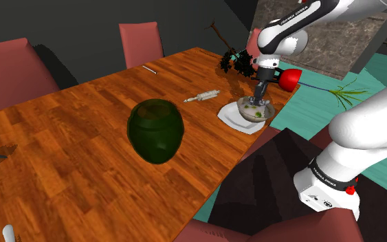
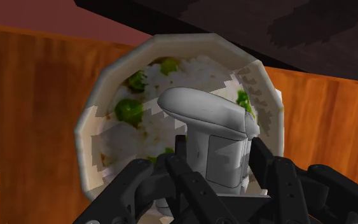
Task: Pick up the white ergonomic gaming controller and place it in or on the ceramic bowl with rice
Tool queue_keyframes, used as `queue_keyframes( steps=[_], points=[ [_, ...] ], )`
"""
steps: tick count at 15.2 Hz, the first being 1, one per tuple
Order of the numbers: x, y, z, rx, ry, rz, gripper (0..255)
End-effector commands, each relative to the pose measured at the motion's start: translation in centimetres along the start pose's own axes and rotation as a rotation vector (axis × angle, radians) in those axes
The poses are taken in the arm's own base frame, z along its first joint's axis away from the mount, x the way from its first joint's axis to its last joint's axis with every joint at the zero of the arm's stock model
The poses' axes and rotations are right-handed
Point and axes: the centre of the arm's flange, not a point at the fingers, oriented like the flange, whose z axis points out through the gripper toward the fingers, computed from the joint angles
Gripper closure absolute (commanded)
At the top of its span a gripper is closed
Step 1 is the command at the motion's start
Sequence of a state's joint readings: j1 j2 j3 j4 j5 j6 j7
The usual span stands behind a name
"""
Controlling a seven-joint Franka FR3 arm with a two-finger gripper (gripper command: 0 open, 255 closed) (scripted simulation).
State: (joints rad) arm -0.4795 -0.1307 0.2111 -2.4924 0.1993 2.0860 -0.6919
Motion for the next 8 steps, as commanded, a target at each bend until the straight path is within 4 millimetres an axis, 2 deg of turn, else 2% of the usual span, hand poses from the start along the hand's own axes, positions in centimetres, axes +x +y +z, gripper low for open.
queue_keyframes(
  steps=[1, 6, 7, 8],
  points=[
    [0.08, 0.07, 0.11, 0.0, 0.001, 0.0, 255],
    [0.08, 0.07, 0.11, 0.0, 0.001, 0.0, 255],
    [0.08, 0.07, 0.11, 0.0, 0.001, 0.0, 0],
    [0.07, 0.07, 0.11, 0.0, 0.001, 0.0, 0]
  ],
)
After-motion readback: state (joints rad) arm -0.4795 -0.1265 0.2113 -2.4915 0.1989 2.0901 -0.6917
